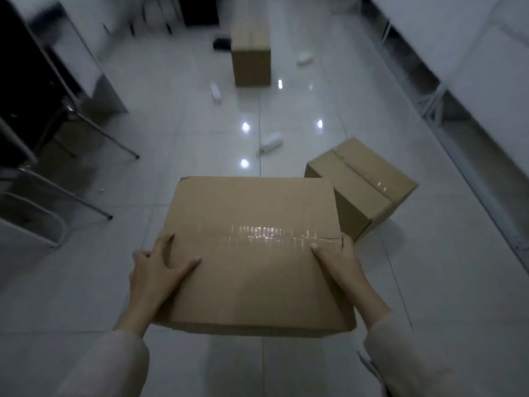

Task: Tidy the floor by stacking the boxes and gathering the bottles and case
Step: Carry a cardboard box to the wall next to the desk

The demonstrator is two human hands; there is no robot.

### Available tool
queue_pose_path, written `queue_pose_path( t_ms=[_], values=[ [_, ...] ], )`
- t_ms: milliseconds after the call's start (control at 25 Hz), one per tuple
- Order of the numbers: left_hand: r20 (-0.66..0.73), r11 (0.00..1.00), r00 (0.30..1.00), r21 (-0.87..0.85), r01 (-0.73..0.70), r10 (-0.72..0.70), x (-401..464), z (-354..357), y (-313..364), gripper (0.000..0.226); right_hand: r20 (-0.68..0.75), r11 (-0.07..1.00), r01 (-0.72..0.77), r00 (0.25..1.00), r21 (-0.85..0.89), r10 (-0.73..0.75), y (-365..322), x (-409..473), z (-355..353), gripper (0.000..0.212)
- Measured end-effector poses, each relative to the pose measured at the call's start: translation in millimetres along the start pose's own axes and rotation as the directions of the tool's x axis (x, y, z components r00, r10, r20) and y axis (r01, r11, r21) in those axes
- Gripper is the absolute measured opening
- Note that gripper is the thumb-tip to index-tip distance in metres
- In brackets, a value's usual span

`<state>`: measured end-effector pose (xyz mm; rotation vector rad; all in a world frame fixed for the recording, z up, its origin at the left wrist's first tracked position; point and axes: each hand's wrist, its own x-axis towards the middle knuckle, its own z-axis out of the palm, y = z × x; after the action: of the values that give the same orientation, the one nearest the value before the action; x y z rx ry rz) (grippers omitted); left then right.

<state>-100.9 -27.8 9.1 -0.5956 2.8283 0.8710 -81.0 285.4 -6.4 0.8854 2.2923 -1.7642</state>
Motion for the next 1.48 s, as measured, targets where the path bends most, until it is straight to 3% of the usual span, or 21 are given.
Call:
queue_pose_path(
  t_ms=[120, 320, 560, 840, 1040, 1280, 1480],
  values=[
    [-0.13, 0.988, 0.99, -0.134, -0.075, 0.057, -25, -100, 54, 0.075, 0.059, 0.98, 0.2, 0.978, -0.006, -0.199, -128, -28, -33, 0.064],
    [-0.344, 0.959, 0.929, -0.192, -0.21, 0.134, -33, -230, 134, 0.072, 0.113, 0.897, 0.442, 0.892, -0.016, -0.438, -300, -57, -67, 0.069],
    [-0.487, 0.943, 0.855, -0.164, -0.288, 0.177, 9, -311, 183, 0.074, 0.077, 0.798, 0.602, 0.797, -0.023, -0.599, -418, -43, -52, 0.064],
    [-0.502, 0.951, 0.843, -0.117, -0.286, 0.192, 144, -350, 195, 0.085, 0.08, 0.782, 0.622, 0.782, -0.043, -0.618, -502, 45, 31, 0.058],
    [-0.464, 0.949, 0.856, -0.092, -0.301, 0.227, 265, -386, 209, 0.067, 0.079, 0.824, 0.565, 0.824, -0.049, -0.561, -563, 118, 104, 0.053],
    [-0.503, 0.958, 0.84, -0.074, -0.279, 0.206, 398, -403, 233, 0.06, 0.094, 0.836, 0.548, 0.833, -0.017, -0.545, -622, 221, 177, 0.038],
    [-0.507, 0.962, 0.841, -0.077, -0.264, 0.19, 508, -393, 266, 0.057, 0.103, 0.826, 0.564, 0.823, -0.022, -0.559, -673, 332, 220, 0.04]
  ],
)
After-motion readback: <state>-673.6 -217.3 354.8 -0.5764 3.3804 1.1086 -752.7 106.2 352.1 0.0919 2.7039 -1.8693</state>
